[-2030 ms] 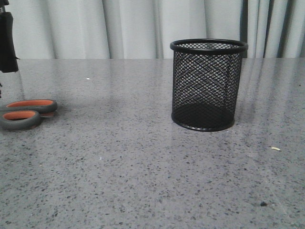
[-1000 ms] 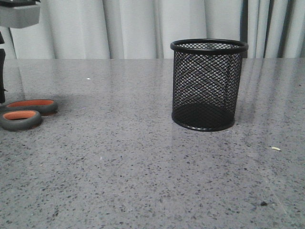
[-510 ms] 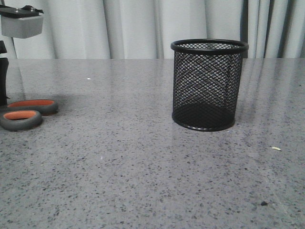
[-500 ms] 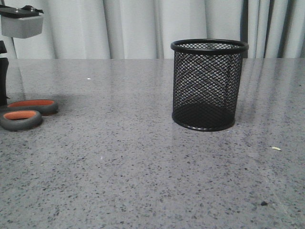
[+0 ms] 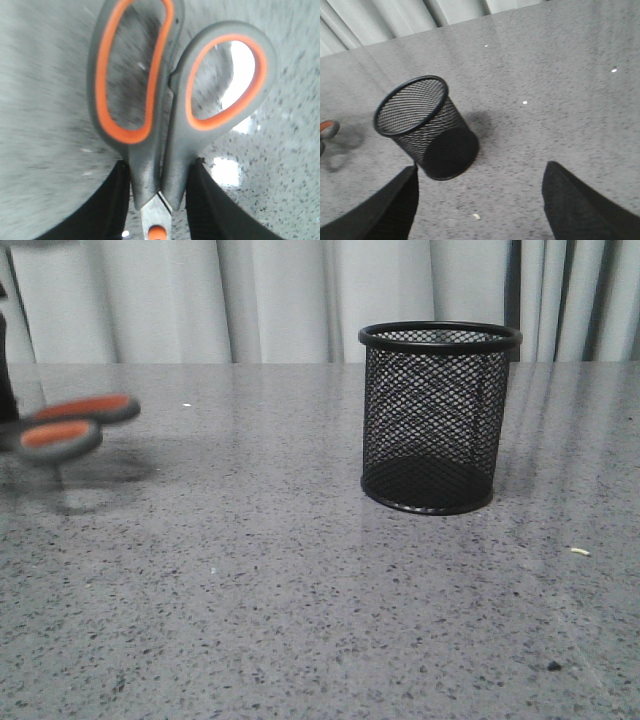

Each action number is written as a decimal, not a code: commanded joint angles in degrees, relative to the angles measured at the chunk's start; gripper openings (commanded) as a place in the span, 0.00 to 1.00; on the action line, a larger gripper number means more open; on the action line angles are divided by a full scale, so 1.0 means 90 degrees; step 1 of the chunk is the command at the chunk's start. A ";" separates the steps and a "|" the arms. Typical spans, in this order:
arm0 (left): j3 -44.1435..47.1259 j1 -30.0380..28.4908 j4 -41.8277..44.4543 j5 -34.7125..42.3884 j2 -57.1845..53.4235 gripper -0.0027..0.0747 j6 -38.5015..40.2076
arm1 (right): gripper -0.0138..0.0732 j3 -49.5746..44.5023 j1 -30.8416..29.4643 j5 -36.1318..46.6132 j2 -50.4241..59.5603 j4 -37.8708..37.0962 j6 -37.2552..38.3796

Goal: Put scissors into bucket

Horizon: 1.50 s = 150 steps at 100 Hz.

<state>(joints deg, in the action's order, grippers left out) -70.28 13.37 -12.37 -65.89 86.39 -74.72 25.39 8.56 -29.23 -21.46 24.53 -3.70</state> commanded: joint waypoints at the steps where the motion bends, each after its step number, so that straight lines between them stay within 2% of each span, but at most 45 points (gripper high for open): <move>1: -0.0150 -0.0022 -0.0524 0.0278 -0.0699 0.09 0.0028 | 0.69 0.0410 0.0155 0.0399 -0.0105 0.0934 -0.0673; 20: -0.0150 0.0531 -0.0710 0.0708 -0.1784 0.09 0.0028 | 0.69 0.1114 0.0603 0.0140 -0.0185 0.3663 -0.2951; 33: -0.0150 0.1266 -0.0710 0.1003 -0.2384 0.09 0.0028 | 0.69 0.1616 0.0757 -0.0520 -0.0667 0.4723 -0.3324; 56: -0.0150 0.2541 -0.0699 0.1642 -0.2712 0.09 0.0028 | 0.69 0.2551 0.0798 -0.1661 -0.2040 0.4855 -0.3324; 72: -0.0150 0.3029 -0.0699 0.1845 -0.2667 0.09 0.0038 | 0.69 0.3153 0.1137 -0.2046 -0.2879 0.4855 -0.3324; 86: -0.0150 0.3109 -0.0688 0.1974 -0.2652 0.09 0.0070 | 0.69 0.3462 0.1693 -0.1739 -0.3409 0.4607 -0.3356; 106: -0.0150 0.3109 -0.0688 0.1985 -0.2652 0.09 0.0070 | 0.69 0.3499 0.2404 -0.0801 -0.4070 0.4485 -0.3356; 121: -0.0150 0.3109 -0.0688 0.1972 -0.2652 0.09 0.0070 | 0.69 0.3542 0.2524 -0.0457 -0.4450 0.4513 -0.3356; 136: -0.0150 0.3109 -0.0688 0.1972 -0.2652 0.09 0.0070 | 0.68 0.3986 0.2527 -0.0586 -0.4807 0.4525 -0.3356; 142: -0.0150 0.3109 -0.0688 0.1972 -0.2652 0.09 0.0070 | 0.62 0.4230 0.2527 -0.0732 -0.4950 0.4624 -0.3356; 146: -0.0150 0.3109 -0.0688 0.1972 -0.2652 0.09 0.0070 | 0.53 0.4387 0.2527 -0.0892 -0.5065 0.4735 -0.3356; 150: -0.0150 0.3109 -0.0688 0.1972 -0.2652 0.09 0.0070 | 0.39 0.4504 0.2527 -0.1098 -0.5182 0.4810 -0.3356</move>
<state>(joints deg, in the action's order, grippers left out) -70.06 40.83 -16.85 -51.76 63.29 -74.72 61.55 31.09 -37.20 -67.20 63.99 -33.00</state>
